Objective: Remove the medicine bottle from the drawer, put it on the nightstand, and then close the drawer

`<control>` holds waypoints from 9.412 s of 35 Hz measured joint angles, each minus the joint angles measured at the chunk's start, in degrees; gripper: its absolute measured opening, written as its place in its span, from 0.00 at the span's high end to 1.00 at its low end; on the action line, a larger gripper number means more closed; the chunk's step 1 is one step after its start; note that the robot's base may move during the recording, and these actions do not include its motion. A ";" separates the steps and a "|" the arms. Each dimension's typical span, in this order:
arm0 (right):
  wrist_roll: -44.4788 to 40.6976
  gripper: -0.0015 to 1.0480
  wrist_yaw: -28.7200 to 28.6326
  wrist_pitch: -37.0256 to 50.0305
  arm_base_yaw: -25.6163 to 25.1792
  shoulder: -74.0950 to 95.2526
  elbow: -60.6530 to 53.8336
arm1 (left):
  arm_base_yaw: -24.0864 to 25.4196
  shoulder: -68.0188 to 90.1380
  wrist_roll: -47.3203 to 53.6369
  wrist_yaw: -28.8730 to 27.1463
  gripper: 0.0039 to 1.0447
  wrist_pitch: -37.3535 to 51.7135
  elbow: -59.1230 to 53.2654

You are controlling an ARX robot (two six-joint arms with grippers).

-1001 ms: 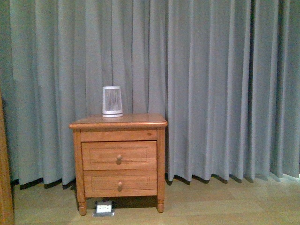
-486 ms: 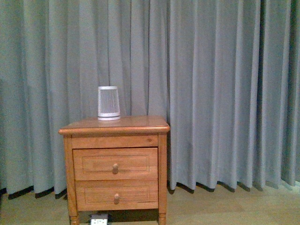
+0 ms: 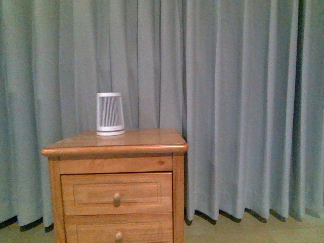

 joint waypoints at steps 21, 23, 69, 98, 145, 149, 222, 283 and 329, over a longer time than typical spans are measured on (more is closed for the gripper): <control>0.00 0.07 -0.04 0.00 0.00 0.02 0.00 | 2.14 6.93 -5.97 8.81 0.06 -10.91 3.74; 0.00 0.07 -0.04 0.00 0.00 0.00 0.00 | 1.68 12.02 -7.80 8.98 0.06 -9.27 3.82; 0.00 0.07 -0.04 0.00 0.00 0.00 0.00 | -9.18 136.80 9.11 -1.03 0.06 47.21 71.67; 0.00 0.07 -0.04 0.00 0.00 0.00 0.00 | -8.76 145.28 6.01 -1.29 0.33 40.52 85.81; 0.00 0.07 -0.04 0.00 0.00 0.00 0.00 | -8.94 128.13 9.18 -2.95 0.98 60.15 41.22; 0.00 0.07 -0.04 0.00 0.00 0.00 0.00 | -9.73 126.35 8.70 -3.91 0.98 59.23 36.06; 0.00 0.07 -0.02 0.00 0.00 0.00 0.00 | -0.26 27.85 -0.22 0.00 0.98 21.27 6.27; 0.02 0.07 0.04 0.00 0.00 0.00 0.00 | -0.26 0.11 0.00 0.04 0.32 0.13 -0.04; 2.40 0.07 16.39 14.67 1.49 51.87 22.10 | -0.24 -0.15 0.02 -0.11 0.06 0.00 -0.04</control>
